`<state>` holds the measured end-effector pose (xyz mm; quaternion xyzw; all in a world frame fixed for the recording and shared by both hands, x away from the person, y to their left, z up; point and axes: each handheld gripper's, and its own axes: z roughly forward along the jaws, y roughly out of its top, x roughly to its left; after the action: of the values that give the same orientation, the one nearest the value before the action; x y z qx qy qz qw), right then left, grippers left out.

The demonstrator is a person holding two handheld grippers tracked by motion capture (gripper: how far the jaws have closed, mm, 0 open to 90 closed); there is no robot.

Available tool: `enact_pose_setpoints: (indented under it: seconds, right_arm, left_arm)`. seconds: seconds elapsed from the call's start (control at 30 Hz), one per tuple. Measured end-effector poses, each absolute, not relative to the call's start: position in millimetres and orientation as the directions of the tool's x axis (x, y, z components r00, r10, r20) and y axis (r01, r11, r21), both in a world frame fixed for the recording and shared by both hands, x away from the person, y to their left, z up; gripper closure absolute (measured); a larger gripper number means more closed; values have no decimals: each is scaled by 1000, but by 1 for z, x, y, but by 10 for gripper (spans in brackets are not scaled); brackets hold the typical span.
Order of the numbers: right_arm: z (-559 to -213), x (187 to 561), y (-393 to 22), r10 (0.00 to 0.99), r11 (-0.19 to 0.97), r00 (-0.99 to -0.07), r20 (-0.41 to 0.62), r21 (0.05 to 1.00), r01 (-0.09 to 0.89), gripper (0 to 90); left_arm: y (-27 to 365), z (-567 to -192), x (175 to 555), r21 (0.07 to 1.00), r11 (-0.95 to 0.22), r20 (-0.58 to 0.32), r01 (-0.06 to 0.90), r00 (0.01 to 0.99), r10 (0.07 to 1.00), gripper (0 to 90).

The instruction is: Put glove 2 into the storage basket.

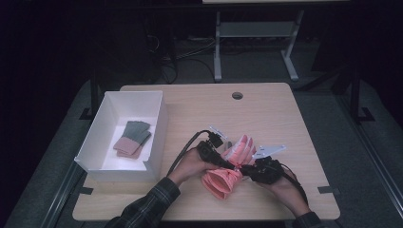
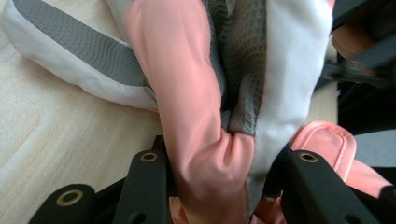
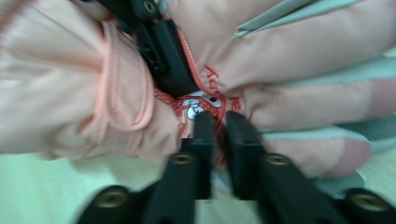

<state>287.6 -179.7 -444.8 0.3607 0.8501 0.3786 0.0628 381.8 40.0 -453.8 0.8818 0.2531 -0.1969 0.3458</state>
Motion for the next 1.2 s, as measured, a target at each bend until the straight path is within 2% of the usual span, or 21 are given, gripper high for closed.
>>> enact_pose_setpoints:
  seconds: [0.27,0.53,0.67,0.83,1.2]
  right_arm:
    - [-430,275,-201,680,391,-713,173,736,552,546]
    - [-429,271,-221,719,344,-672,177,750,565,269]
    - [-432,273,-221,725,352,-671,156,753,556,188]
    - [-439,275,-218,729,378,-671,137,737,560,147]
    - [-443,277,-219,728,376,-671,139,737,561,142]
  left_arm:
    - [44,-443,380,523,-611,-536,594,787,306,641]
    - [61,-420,385,554,-571,-510,606,789,343,639]
    - [73,-406,388,573,-546,-492,611,789,367,638]
    - [86,-380,391,588,-512,-470,626,780,414,635]
    - [112,-325,395,609,-476,-432,634,769,471,632]
